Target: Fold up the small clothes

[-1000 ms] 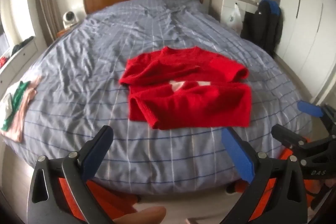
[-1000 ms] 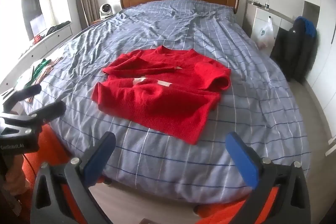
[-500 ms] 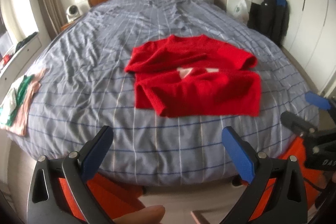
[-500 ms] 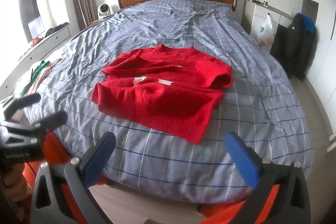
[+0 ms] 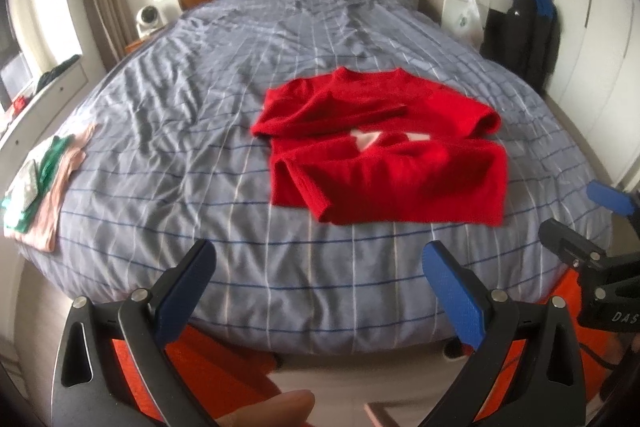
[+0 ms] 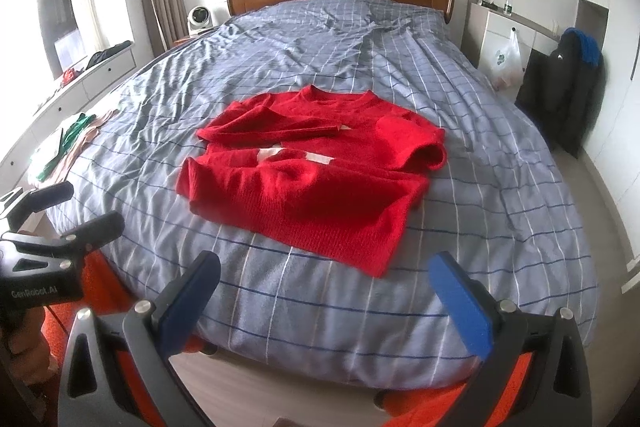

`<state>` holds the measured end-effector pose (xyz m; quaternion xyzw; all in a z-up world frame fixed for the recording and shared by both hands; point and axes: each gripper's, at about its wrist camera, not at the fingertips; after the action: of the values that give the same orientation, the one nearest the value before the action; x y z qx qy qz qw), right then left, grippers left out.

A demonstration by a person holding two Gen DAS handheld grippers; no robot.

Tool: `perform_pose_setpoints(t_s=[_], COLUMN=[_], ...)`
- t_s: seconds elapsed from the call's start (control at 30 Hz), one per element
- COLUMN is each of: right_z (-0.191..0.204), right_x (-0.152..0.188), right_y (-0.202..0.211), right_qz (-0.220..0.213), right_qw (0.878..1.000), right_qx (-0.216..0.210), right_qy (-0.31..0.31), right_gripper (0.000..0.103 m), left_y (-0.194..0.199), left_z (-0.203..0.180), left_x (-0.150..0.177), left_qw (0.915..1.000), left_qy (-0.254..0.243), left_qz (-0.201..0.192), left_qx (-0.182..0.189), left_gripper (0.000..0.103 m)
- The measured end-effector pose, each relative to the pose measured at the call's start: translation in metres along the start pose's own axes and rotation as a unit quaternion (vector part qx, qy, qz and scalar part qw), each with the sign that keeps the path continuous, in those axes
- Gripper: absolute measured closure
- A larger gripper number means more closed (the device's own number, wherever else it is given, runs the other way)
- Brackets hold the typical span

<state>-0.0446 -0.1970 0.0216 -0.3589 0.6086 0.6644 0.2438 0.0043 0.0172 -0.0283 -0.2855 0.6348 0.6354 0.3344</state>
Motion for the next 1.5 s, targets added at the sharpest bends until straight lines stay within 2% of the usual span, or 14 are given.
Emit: perform_pose_setpoints(t_s=[0.27,0.5,0.63,1.23,1.5], right_z=[0.000,-0.002,-0.008,-0.018,-0.019], right_x=[0.004,0.000,0.004,0.009,0.011], right_y=[-0.005,0.002,-0.002,-0.009,-0.012], right_qz=[0.012,-0.005,0.004,0.015,0.021], right_qw=[1.000,1.000,1.000,0.998,0.998], right_qx=[0.000,0.010,0.016,0.061,0.064], right_qy=[0.000,-0.006,-0.012,-0.013,-0.017], right_gripper=[0.000,0.000,0.000,0.000,0.000], left_y=[-0.001,-0.006,-0.010,-0.014,-0.016], left_z=[0.002,0.010,0.010,0.002,0.005], left_x=[0.002,0.002,0.004,0.007,0.010], left_qw=[1.0000,0.9999,0.9998,0.9997,0.9996], left_qy=[0.000,0.010,0.016,0.003,0.002], left_qz=[0.001,0.004,0.012,0.021,0.024], left_qx=[-0.001,-0.011,-0.008,-0.011,-0.014], left_gripper=[0.000,0.000,0.000,0.000,0.000])
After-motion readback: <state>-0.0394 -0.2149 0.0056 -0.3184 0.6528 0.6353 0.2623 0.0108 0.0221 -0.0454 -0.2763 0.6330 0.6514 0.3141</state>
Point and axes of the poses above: each gripper's, at about its wrist camera, not at the fingertips, and y roughly against the way its jaws point, z to its left, x to its underside, and after that the axes turned 11 degrees about -z, right-handed
